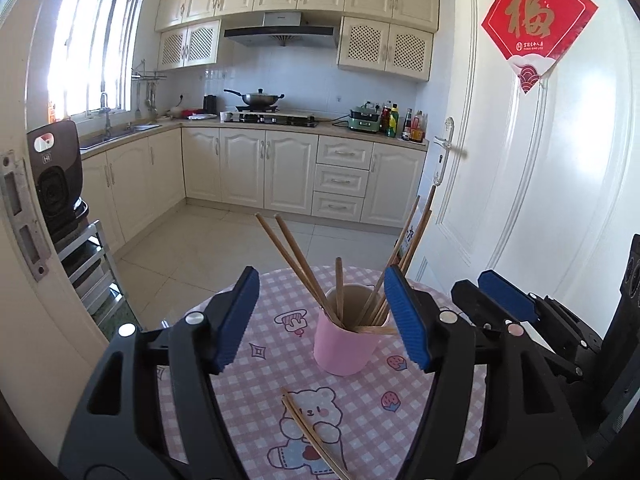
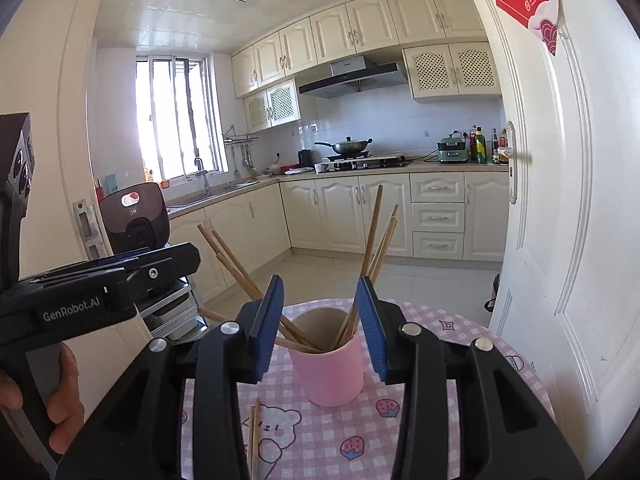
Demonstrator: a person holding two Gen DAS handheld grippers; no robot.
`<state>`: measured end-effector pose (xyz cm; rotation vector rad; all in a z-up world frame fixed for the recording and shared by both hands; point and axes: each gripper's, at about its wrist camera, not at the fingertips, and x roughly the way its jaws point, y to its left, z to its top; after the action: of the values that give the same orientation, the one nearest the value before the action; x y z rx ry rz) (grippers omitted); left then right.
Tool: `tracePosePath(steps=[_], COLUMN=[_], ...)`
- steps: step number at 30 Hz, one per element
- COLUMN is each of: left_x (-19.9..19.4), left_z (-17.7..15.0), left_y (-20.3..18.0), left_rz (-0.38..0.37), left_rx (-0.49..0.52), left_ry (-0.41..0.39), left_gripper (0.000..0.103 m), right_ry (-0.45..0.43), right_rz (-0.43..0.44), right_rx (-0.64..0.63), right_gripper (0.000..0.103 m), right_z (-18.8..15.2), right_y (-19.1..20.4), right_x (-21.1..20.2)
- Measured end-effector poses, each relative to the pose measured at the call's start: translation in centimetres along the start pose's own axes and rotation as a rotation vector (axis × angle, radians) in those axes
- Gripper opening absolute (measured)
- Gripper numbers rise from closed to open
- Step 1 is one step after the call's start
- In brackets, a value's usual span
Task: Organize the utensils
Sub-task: 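Open the left tool to release its chopstick while the right tool releases its chopstick, then move the left tool back over the last chopsticks while the right tool returns beside it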
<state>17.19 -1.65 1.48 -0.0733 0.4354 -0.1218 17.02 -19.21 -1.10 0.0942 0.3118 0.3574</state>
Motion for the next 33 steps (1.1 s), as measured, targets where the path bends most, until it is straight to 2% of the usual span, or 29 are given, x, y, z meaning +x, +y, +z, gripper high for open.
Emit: tracePosePath(steps=[10,16,23,29,33], left_x=[-4.8,-7.3,-8.6,-9.4,-9.8], left_z=[-1.9,-3.3,-4.6,-5.9,-6.8], left_y=[-0.4,-0.1,0.8,1.8,2.3], left_rz=[0.051,0.072,0.079,0.067,0.091], left_rx=[0.014,0.012,-0.018,-0.058,-0.066], left_ry=[-0.076,-0.114,-0.109,-0.108,-0.128], left_gripper=[0.071,0.076,0.085,0.090,0.092], right_ry=[-0.077,-0.113,-0.133,-0.133,-0.126], right_rz=[-0.056,-0.083,-0.090,-0.092,-0.085], right_rx=[-0.047,-0.081,-0.095,-0.085,-0.069], right_gripper=[0.044,0.054,0.067,0.070,0.070], right_z=[-0.6,-1.3,-2.4,-3.4,-4.0], right_y=[2.2,3.5,4.6,5.0,5.1], right_x=[-4.8,-7.0,-8.6,-9.4,-9.6])
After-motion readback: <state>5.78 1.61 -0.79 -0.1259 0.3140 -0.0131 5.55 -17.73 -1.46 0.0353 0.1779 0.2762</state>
